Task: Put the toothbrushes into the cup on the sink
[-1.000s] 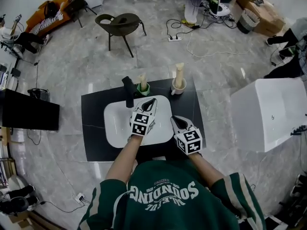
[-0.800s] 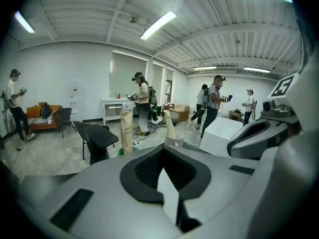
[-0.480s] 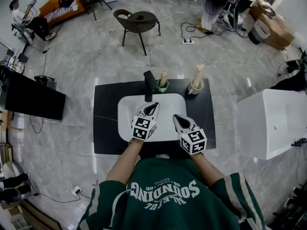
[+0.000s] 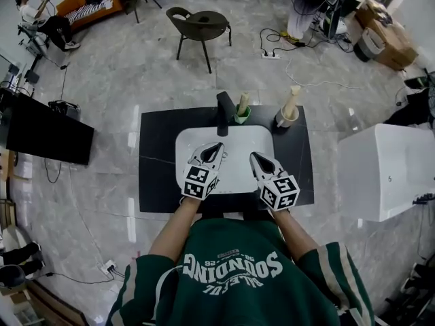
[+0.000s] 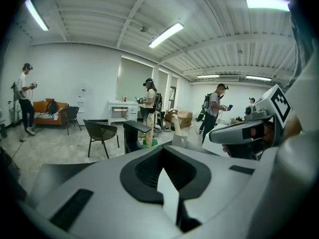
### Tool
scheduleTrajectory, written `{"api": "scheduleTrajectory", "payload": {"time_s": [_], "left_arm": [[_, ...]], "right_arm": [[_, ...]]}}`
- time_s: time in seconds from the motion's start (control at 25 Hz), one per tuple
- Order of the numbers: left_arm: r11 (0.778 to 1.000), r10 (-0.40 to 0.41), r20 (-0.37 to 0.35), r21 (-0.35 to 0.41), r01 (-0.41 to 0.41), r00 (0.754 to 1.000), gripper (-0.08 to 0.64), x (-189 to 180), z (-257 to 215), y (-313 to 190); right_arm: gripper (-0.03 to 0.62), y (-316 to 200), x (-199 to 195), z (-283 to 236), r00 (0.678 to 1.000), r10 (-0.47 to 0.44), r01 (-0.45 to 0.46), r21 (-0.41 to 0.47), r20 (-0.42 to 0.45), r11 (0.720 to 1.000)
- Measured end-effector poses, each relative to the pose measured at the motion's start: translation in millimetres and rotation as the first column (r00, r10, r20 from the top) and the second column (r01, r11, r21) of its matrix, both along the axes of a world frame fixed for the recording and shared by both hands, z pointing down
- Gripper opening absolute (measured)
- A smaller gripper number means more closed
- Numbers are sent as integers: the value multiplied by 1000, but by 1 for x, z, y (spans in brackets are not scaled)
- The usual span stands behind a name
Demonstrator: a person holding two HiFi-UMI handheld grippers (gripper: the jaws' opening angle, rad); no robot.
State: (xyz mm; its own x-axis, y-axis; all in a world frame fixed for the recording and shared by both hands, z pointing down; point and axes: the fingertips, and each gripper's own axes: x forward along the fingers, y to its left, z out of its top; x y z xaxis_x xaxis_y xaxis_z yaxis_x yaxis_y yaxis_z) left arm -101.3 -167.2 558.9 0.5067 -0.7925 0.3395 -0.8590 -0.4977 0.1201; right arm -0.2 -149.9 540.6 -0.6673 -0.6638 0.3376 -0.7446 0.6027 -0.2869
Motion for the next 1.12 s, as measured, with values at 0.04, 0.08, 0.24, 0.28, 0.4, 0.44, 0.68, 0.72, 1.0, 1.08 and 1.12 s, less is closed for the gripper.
{"api": "scheduleTrajectory", "payload": {"time_s": [0.04,0.08,0.24,0.28,0.4,0.44,0.68,0.72,1.0,1.08,1.12], "left_arm": [[1000,1,-2,5,-1,1000,11,-2,-1,2],[1000,4,-5,11,-4,1000,11,-4,-3,5],[999,19,-3,42,-19,1000,11,-13,-10,16],[999,23,-2,48,-23,1000,11,-16,-12,18],[998,36,-5,57,-36,999,11,-22,-18,23],[998,39,-7,58,-39,999,11,-24,-19,24],[997,53,-20,63,-52,998,11,-30,-22,25],[996,56,-19,64,-55,998,11,-30,-21,25],[997,60,-26,48,-59,998,11,-30,-15,28],[998,56,-29,44,-55,998,11,-31,-16,29],[998,55,-30,43,-53,998,11,-31,-16,29]], "right_arm": [[41,1,-2,-2,1000,12,-12,18,-1,1000],[41,2,-4,-4,1000,21,-21,35,2,999],[41,9,-18,-10,1000,13,-11,89,-11,996],[41,10,-20,-11,1000,16,-14,96,-19,995],[40,11,-24,-15,999,39,-36,105,-29,994],[40,11,-25,-15,998,44,-41,105,-33,994],[40,12,-30,-12,997,61,-56,91,-55,994],[40,11,-30,-11,996,64,-60,87,-55,994],[40,11,-28,-13,996,68,-64,83,-51,995],[40,10,-28,-15,996,67,-62,82,-55,995],[40,10,-28,-16,996,65,-60,82,-57,995]]}}
